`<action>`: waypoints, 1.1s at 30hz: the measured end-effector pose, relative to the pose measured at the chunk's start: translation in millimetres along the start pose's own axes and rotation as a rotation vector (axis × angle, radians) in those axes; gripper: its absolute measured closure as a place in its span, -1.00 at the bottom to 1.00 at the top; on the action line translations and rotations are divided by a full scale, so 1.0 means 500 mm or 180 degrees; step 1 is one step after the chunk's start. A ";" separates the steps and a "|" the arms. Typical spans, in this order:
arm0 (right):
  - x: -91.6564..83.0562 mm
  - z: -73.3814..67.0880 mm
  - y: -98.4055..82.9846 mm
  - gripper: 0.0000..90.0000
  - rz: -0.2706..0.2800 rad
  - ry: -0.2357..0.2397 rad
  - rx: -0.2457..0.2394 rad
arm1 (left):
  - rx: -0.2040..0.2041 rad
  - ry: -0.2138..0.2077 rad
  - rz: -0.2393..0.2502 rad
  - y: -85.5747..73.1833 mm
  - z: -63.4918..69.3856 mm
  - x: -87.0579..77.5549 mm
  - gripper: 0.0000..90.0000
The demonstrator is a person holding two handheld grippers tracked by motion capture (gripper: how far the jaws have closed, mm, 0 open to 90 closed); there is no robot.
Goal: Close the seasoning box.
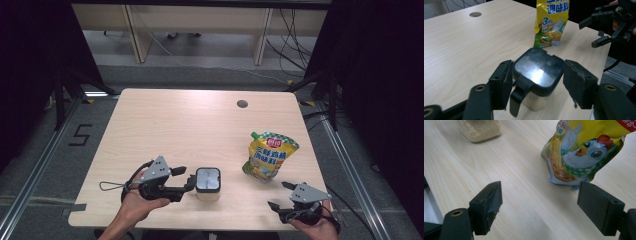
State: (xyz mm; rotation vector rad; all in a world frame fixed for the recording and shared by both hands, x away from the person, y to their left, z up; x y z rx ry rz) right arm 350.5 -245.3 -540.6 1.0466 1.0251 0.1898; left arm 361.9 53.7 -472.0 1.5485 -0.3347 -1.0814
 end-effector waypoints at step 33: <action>0.012 -0.014 -0.012 -0.57 -0.0131 0.0157 0.0013 | 0.0014 0.0404 -0.0451 -0.193 -0.057 -0.042 -0.43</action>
Point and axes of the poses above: each handheld gripper's, and its own axes: x roughly forward along the jaws, y roughly out of its top, z roughly to its right, the point moved 10 cm from there along x, roughly forward along the jaws, and after that the axes turned 4 degrees about y, right-handed, at the moved point
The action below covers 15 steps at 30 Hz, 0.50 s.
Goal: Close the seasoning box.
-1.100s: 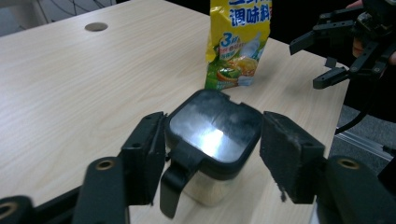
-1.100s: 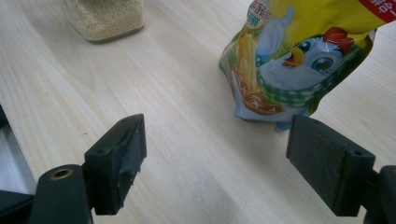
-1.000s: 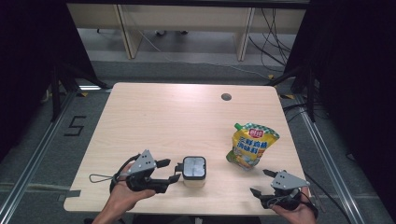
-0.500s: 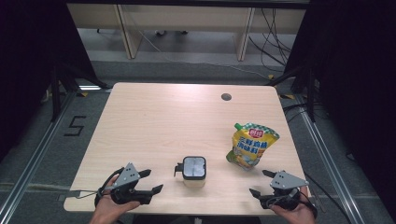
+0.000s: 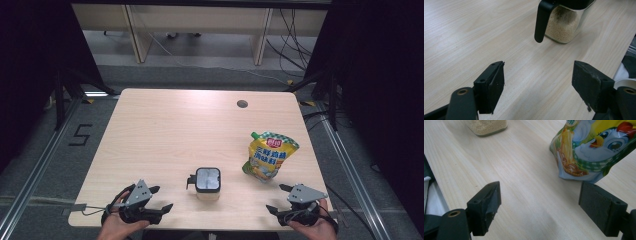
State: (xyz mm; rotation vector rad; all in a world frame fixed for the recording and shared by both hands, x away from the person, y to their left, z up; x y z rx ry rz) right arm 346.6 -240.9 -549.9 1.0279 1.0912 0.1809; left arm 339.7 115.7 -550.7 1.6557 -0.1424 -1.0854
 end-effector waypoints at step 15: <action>0.004 0.001 -0.005 -0.58 -0.0039 0.0026 0.0024 | 0.0090 -0.0011 -0.0046 -0.004 -0.007 0.004 -0.46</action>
Point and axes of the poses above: each handheld gripper's, and its own axes: x roughly forward along the jaws, y roughly out of its top, z roughly to its right, the point moved 10 cm from there along x, roughly forward along the jaws, and after that the axes turned 4 degrees about y, right-handed, at the moved point
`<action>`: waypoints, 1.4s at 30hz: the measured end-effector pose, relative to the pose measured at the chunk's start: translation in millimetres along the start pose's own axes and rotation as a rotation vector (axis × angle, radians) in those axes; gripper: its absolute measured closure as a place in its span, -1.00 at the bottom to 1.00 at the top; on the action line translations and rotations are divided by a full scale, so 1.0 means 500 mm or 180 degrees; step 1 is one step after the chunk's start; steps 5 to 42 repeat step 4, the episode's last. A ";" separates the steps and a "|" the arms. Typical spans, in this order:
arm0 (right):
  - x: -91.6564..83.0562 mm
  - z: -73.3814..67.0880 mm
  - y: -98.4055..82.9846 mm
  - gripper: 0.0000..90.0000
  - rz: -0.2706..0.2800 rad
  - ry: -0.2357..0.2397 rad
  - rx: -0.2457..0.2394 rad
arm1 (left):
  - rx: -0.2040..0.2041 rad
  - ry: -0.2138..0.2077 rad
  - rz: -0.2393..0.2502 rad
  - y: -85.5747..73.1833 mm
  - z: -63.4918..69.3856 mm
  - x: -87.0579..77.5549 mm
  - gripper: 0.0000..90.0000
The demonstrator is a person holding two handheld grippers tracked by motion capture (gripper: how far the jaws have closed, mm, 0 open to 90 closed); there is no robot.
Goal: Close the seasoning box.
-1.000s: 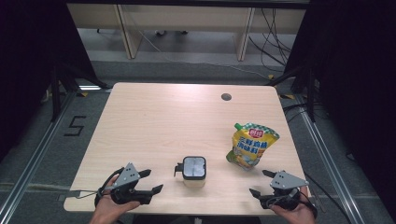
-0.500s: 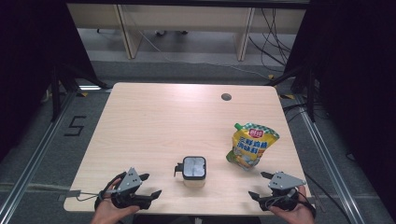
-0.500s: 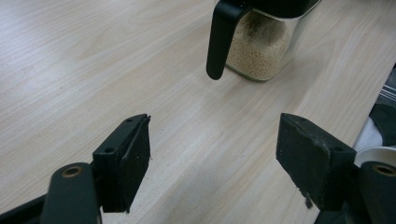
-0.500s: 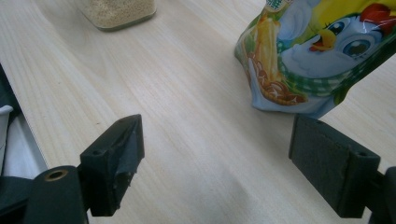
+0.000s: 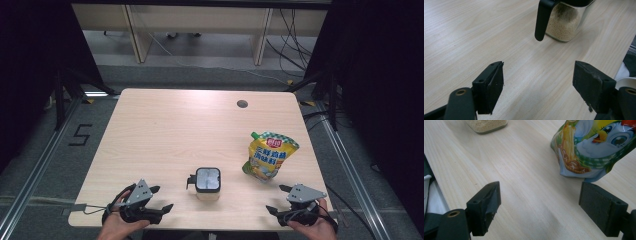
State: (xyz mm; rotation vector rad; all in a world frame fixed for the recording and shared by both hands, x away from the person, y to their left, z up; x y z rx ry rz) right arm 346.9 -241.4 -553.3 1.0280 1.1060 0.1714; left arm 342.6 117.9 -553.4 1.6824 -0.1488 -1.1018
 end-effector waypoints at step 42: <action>0.002 0.001 -0.001 -0.59 -0.0002 0.0002 -0.0011 | -0.0023 0.0027 -0.0053 -0.005 -0.003 0.001 -0.47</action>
Point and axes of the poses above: each handheld gripper's, and its own axes: x roughly forward along the jaws, y roughly out of its top, z roughly to its right, the point moved 10 cm from there along x, roughly forward along the jaws, and after that the axes turned 4 degrees about y, right-handed, at the moved point
